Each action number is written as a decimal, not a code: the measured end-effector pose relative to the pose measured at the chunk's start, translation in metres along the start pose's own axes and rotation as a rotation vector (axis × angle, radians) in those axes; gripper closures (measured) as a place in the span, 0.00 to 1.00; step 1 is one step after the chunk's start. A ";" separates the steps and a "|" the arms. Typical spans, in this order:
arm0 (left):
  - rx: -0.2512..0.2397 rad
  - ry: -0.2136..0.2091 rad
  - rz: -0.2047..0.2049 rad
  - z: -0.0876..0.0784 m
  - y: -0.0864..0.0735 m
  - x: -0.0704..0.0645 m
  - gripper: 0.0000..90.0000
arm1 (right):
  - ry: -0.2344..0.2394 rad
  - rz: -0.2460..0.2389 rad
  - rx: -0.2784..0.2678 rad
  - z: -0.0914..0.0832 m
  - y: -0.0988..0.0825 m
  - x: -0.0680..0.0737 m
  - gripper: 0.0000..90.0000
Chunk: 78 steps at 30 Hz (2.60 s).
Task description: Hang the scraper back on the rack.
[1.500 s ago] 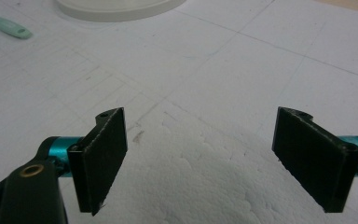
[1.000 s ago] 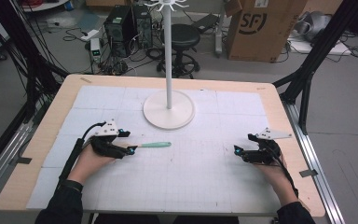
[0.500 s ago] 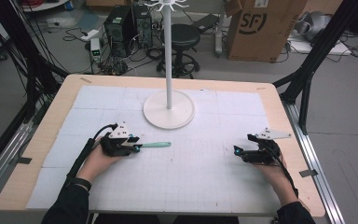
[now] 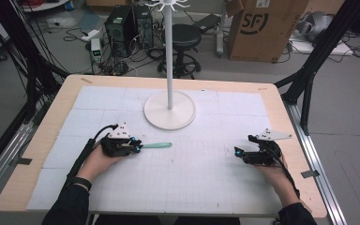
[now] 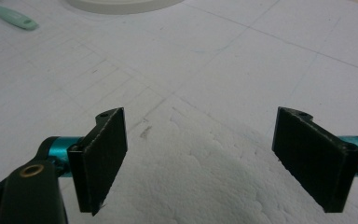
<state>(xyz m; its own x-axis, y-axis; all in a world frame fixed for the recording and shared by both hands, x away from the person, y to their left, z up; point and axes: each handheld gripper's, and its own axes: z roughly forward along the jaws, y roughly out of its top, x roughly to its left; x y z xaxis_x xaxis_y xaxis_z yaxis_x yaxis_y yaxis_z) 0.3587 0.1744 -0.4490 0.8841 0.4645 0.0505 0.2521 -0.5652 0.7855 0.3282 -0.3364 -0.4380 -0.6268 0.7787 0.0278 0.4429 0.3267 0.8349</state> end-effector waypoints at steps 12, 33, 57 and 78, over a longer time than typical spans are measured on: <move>-0.010 0.001 0.033 0.001 -0.001 -0.002 0.87 | 0.002 0.002 0.000 0.001 0.000 -0.001 0.19; -0.125 0.013 -0.181 -0.018 0.006 0.003 0.90 | 0.000 0.006 -0.007 0.000 0.000 -0.002 0.19; -0.422 0.082 -0.256 -0.134 0.081 0.015 0.90 | -0.001 0.003 -0.008 -0.001 0.000 -0.001 0.19; -0.505 0.136 -0.151 -0.195 0.194 0.031 0.90 | 0.004 0.007 -0.004 -0.001 0.000 -0.001 0.19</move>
<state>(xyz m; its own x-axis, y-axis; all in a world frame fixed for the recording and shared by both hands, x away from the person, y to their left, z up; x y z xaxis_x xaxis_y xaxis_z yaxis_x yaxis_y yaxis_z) 0.3585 0.2122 -0.1745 0.7853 0.6182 -0.0329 0.1224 -0.1029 0.9871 0.3284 -0.3373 -0.4373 -0.6261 0.7789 0.0363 0.4452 0.3190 0.8367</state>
